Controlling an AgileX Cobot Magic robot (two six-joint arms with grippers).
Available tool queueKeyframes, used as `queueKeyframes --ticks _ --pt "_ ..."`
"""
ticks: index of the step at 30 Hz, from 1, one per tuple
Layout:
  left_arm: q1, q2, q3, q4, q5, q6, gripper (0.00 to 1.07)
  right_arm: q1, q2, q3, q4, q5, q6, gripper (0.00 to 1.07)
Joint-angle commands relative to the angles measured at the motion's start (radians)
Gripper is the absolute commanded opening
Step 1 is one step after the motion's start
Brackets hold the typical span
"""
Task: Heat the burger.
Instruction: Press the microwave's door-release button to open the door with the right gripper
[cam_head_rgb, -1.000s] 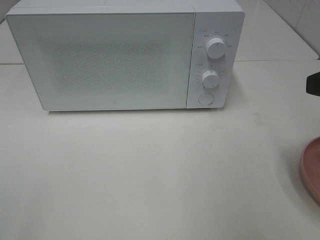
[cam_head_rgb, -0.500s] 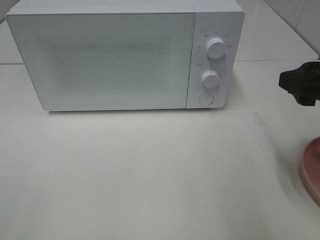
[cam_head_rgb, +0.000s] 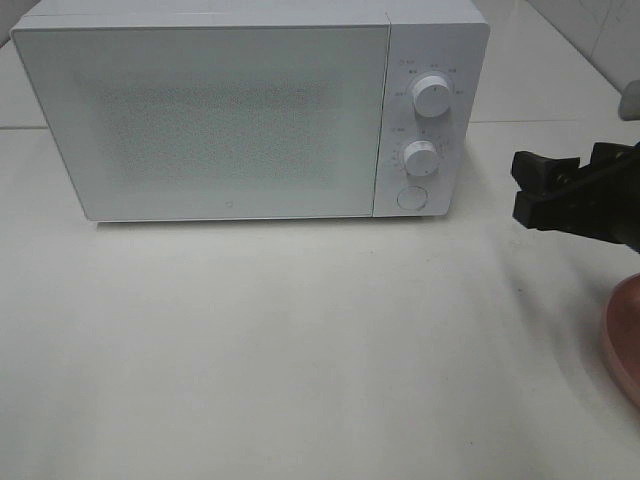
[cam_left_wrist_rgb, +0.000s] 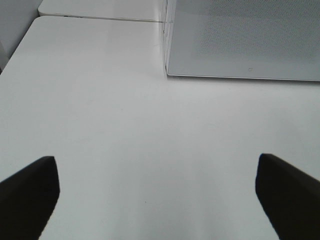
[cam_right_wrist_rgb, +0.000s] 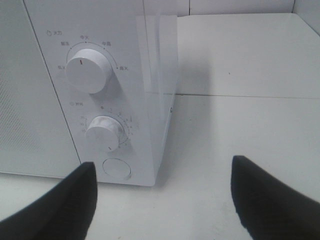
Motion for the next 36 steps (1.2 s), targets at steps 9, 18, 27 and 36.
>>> queueKeyframes --ticks 9,18,27,36 --pt "0.001 -0.023 -0.001 -0.005 -0.011 -0.003 1.0 0.223 0.2 0.004 0.308 -0.298 -0.107 0.73" --pt "0.001 -0.023 -0.001 -0.005 -0.011 -0.003 1.0 0.435 0.321 -0.001 0.533 -0.432 -0.117 0.73" --pt "0.001 -0.023 -0.001 -0.005 -0.011 -0.003 1.0 0.496 0.379 -0.022 0.588 -0.43 -0.119 0.73" --pt "0.001 -0.023 -0.001 -0.005 -0.011 -0.003 1.0 0.496 0.379 -0.022 0.589 -0.43 0.024 0.69"
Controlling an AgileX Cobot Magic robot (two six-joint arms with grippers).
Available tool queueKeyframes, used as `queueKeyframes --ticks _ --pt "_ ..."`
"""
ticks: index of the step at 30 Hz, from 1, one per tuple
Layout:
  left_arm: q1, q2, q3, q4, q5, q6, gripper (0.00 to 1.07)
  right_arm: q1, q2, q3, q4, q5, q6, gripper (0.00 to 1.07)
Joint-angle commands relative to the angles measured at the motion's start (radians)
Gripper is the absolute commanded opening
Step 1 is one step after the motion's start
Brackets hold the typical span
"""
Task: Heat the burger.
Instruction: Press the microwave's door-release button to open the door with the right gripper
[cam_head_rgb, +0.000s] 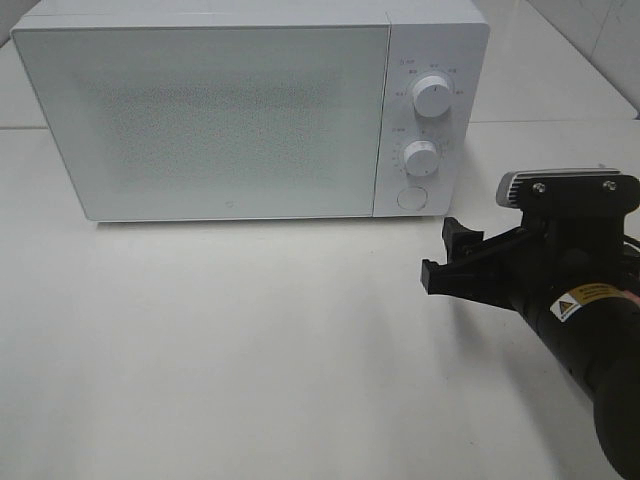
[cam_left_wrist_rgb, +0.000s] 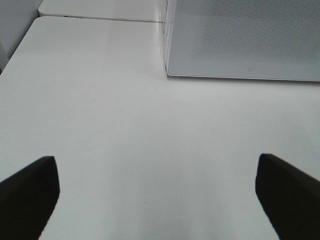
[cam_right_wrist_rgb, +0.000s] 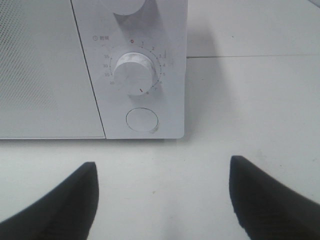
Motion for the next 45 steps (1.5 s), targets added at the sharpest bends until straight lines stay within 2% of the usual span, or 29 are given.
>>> queueKeyframes --ticks 1,3,4,6,7,8,9,11,12,14,15,17,18,20,22,25,34,38,45 --pt "0.001 -0.023 -0.001 -0.005 -0.01 -0.003 1.0 0.005 0.001 -0.007 0.0 -0.048 0.057 0.69" --pt "0.001 -0.023 -0.001 -0.005 -0.01 -0.003 1.0 0.005 0.001 -0.007 0.0 -0.048 0.217 0.63" --pt "0.001 -0.023 -0.001 -0.005 -0.01 -0.003 1.0 0.005 0.001 -0.007 0.0 -0.048 0.217 0.63" --pt "0.001 -0.023 -0.001 -0.005 -0.01 -0.003 1.0 0.005 0.001 -0.007 0.0 -0.048 0.356 0.55" --pt "0.001 -0.023 -0.001 -0.005 -0.01 -0.003 1.0 0.005 0.001 -0.007 0.0 -0.048 0.356 0.55" --pt "0.001 -0.023 -0.001 -0.005 -0.01 -0.003 1.0 0.005 0.001 -0.007 0.0 -0.048 0.439 0.5" --pt "0.001 -0.023 -0.001 -0.005 -0.01 -0.003 1.0 0.005 0.001 -0.007 0.0 -0.048 0.439 0.5" --pt "0.001 -0.023 -0.001 -0.005 -0.01 -0.003 1.0 0.005 0.001 -0.007 0.001 -0.048 0.555 0.39" --pt "0.001 -0.023 -0.001 -0.005 -0.01 -0.003 1.0 0.005 0.001 -0.007 0.001 -0.048 0.555 0.39" --pt "0.001 -0.023 -0.001 -0.005 -0.01 -0.003 1.0 0.005 0.001 -0.007 -0.001 -0.042 0.691 0.28" --pt "0.001 -0.023 -0.001 -0.005 -0.01 -0.003 1.0 0.005 0.001 -0.007 -0.001 -0.042 0.691 0.28" --pt "0.001 -0.023 -0.001 -0.005 -0.01 -0.003 1.0 0.005 0.001 -0.007 -0.001 -0.023 0.864 0.19" --pt "0.001 -0.023 -0.001 -0.005 -0.01 -0.003 1.0 0.005 0.001 -0.007 -0.001 -0.023 0.864 0.19" --pt "0.001 -0.023 -0.001 -0.005 -0.01 -0.003 1.0 0.005 0.001 -0.007 -0.001 -0.003 1.031 0.12" --pt "0.001 -0.023 -0.001 -0.005 -0.01 -0.003 1.0 0.005 0.001 -0.007 -0.001 0.004 1.077 0.1" --pt "0.001 -0.023 -0.001 -0.005 -0.01 -0.003 1.0 0.005 0.005 -0.007 -0.001 0.021 1.269 0.03" --pt "0.001 -0.023 -0.001 -0.005 -0.01 -0.003 1.0 0.005 0.005 -0.007 -0.002 0.058 1.54 0.0" --pt "0.001 -0.023 -0.001 -0.005 -0.01 -0.003 1.0 0.004 0.005 -0.015 0.001 0.059 1.537 0.0" --pt "0.001 -0.023 -0.001 -0.005 -0.01 -0.003 1.0 0.001 0.027 -0.09 0.024 0.079 1.473 0.0"
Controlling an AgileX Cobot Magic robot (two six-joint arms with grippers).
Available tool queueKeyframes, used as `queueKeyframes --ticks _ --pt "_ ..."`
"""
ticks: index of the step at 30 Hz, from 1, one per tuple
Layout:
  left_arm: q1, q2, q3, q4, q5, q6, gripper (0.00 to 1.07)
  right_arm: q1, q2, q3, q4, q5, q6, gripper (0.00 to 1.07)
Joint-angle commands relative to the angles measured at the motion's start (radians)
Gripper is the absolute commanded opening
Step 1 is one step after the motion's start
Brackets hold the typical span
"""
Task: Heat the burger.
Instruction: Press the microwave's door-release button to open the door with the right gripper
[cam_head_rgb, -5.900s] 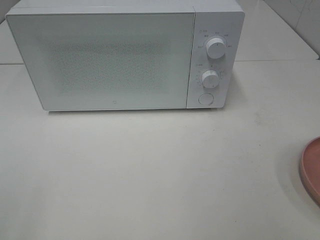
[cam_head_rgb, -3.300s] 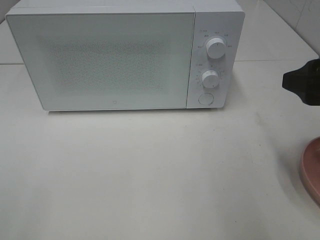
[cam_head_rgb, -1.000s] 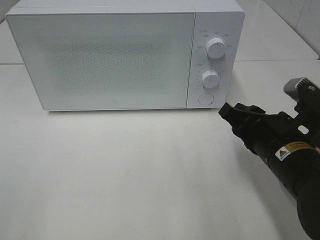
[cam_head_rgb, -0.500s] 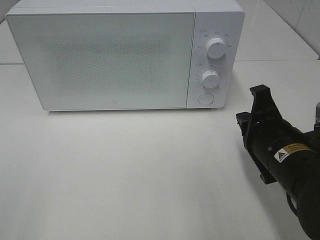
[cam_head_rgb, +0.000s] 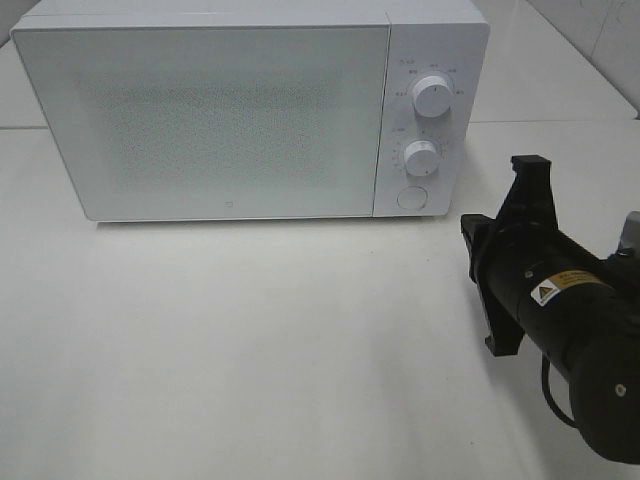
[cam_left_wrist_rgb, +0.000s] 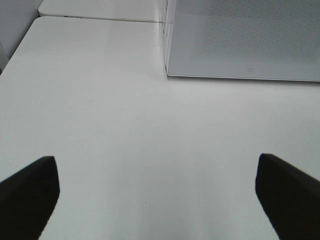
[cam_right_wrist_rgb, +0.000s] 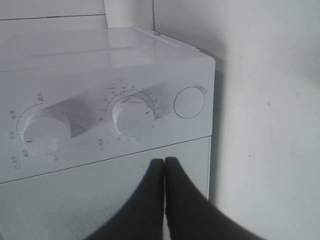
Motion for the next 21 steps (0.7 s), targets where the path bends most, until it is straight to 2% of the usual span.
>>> queueKeyframes --ticks 1,13,21 --pt "0.001 -0.023 -0.001 -0.005 -0.01 -0.003 1.0 0.001 0.013 -0.027 0.004 0.015 -0.029 0.0" --pt "0.001 -0.023 -0.001 -0.005 -0.01 -0.003 1.0 -0.004 0.163 -0.142 -0.001 0.048 0.03 0.0" --pt "0.001 -0.023 -0.001 -0.005 -0.01 -0.003 1.0 -0.068 0.191 -0.209 -0.029 0.104 -0.038 0.0"
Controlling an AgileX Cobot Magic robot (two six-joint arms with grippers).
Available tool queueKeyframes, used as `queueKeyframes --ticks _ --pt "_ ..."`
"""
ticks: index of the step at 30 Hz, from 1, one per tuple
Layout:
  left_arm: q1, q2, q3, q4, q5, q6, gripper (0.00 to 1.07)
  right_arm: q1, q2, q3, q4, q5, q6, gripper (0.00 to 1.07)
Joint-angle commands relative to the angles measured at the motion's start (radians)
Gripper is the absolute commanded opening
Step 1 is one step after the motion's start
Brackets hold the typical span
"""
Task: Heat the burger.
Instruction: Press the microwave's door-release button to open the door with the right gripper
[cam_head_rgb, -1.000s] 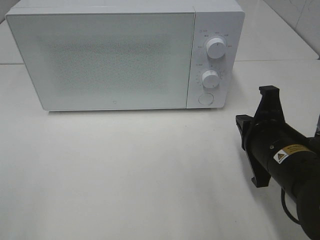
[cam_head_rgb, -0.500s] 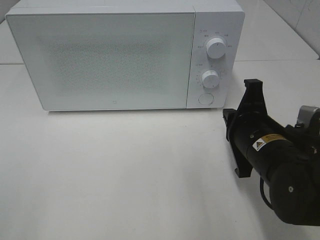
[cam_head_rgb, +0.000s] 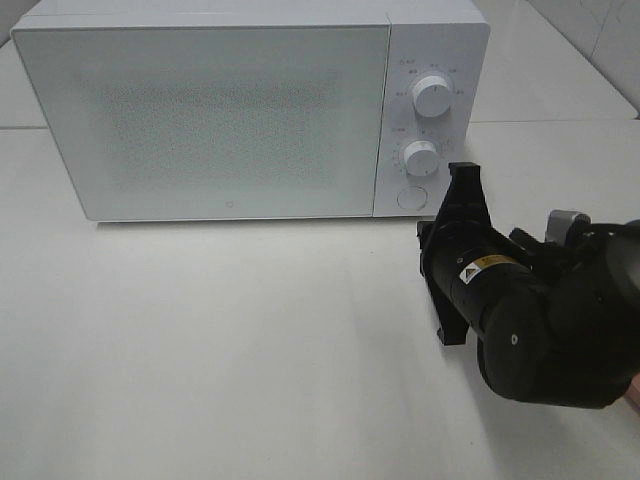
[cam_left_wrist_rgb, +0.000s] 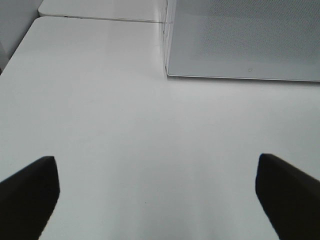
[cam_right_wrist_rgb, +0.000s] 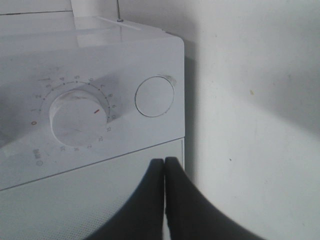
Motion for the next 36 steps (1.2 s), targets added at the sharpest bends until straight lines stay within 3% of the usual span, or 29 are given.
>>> queueKeyframes --ticks 1,19,36 --pt "0.001 -0.023 -0.001 -0.005 -0.009 -0.003 1.0 -0.037 0.001 -0.035 -0.009 0.011 -0.073 0.0" --pt "0.001 -0.023 -0.001 -0.005 -0.009 -0.003 1.0 -0.116 0.105 -0.183 -0.03 0.065 -0.086 0.0" --pt "0.001 -0.023 -0.001 -0.004 -0.009 -0.003 1.0 -0.116 0.188 -0.257 -0.036 0.057 -0.08 0.0"
